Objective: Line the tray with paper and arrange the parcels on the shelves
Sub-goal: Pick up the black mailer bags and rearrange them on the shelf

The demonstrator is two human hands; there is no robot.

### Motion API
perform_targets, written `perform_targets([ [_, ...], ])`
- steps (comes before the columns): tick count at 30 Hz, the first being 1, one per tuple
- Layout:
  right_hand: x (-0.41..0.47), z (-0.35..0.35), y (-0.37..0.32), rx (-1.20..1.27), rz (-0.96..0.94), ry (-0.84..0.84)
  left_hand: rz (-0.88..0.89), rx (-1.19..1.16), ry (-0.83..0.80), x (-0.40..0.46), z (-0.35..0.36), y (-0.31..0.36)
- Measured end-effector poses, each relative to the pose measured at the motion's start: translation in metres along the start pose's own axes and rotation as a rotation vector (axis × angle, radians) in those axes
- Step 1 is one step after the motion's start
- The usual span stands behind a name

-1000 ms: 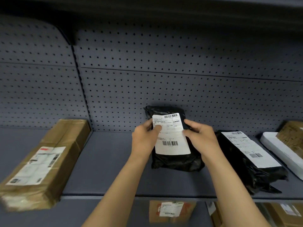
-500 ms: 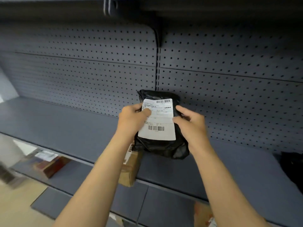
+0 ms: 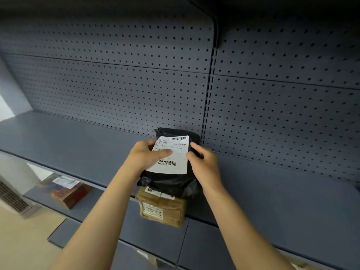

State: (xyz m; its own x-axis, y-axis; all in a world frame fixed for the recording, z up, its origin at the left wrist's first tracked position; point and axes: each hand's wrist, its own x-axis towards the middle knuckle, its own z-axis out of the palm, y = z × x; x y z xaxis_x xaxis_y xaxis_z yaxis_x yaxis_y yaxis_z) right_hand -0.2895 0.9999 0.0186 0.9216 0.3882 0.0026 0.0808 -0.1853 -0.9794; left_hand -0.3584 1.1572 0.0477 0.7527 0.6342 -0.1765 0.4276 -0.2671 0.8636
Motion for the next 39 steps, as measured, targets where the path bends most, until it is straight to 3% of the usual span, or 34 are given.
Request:
perform_targets([
  [5,0.001,-0.011,-0.012,-0.079,-0.018,-0.007,0.308,0.459,0.263,-0.018,0.004,0.019],
  [8,-0.003,-0.025,-0.022,-0.063,-0.059,0.009,0.539,0.255,0.320,-0.034,0.021,0.044],
  [11,-0.012,-0.051,-0.033,-0.067,-0.103,0.050,0.619,-0.020,0.252,-0.047,0.045,0.067],
  [15,-0.025,-0.104,-0.039,-0.050,-0.131,0.151,0.586,-0.312,0.128,-0.059,0.086,0.092],
  [22,-0.055,-0.216,-0.027,0.048,-0.126,0.364,0.362,-0.557,-0.109,-0.090,0.172,0.126],
  [39,-0.121,-0.506,0.027,-0.029,-0.053,0.569,0.346,-0.479,-0.363,-0.200,0.430,0.214],
])
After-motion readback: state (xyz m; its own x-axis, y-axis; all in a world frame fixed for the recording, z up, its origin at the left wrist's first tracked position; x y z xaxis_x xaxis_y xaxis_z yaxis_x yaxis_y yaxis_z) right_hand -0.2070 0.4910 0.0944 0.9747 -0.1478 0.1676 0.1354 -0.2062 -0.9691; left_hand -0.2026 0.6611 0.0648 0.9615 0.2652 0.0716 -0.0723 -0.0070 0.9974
